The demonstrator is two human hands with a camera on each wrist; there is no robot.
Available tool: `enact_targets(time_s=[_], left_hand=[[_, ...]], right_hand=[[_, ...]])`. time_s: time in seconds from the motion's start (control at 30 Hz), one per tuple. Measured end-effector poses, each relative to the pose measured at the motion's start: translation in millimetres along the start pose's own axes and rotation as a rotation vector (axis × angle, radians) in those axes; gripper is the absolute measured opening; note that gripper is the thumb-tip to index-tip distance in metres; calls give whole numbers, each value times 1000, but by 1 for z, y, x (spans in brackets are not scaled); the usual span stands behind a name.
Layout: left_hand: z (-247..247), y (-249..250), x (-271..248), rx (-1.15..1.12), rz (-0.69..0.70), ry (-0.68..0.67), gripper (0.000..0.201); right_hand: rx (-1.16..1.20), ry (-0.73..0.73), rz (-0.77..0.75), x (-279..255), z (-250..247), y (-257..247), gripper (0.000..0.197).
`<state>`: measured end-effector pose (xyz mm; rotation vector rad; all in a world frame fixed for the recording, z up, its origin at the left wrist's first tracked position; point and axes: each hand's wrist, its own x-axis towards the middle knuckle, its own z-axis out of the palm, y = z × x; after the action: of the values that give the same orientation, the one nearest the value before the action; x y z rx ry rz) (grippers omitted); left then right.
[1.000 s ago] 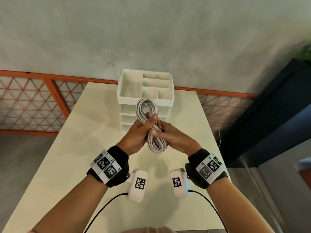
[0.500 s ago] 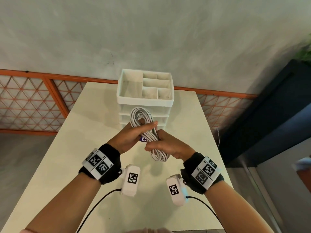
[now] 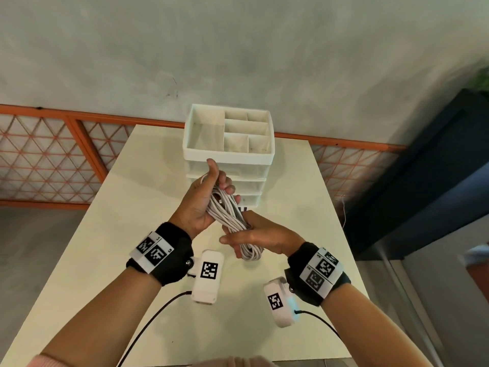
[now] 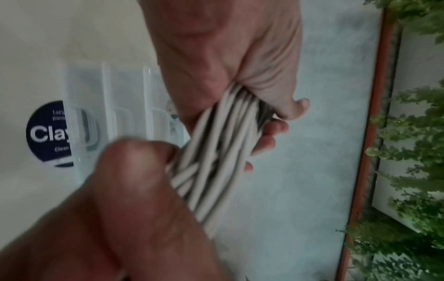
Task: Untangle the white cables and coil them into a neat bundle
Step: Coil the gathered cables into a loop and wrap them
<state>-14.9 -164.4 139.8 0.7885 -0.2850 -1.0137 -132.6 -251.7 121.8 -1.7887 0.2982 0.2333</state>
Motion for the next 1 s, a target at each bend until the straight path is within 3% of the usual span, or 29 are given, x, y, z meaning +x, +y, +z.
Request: enact_targets(time_s=[0.23, 0.43, 0.57, 0.87, 1.0], left_hand=[[5, -7, 5, -61, -76, 262, 56], [-1, -9, 10, -152, -155, 230, 58], [-2, -11, 15, -182, -162, 233, 65], [-20, -37, 34, -196, -219, 349, 51], [-30, -48, 45, -205, -287, 302, 49]], right_hand=[[-146, 72, 35, 2, 2, 4, 43], [-89, 108, 6, -1, 0, 6, 30], [-99, 129, -12, 0, 0, 10, 33], [-153, 91, 51, 8, -5, 29, 33], [-129, 82, 114, 14, -14, 40, 33]])
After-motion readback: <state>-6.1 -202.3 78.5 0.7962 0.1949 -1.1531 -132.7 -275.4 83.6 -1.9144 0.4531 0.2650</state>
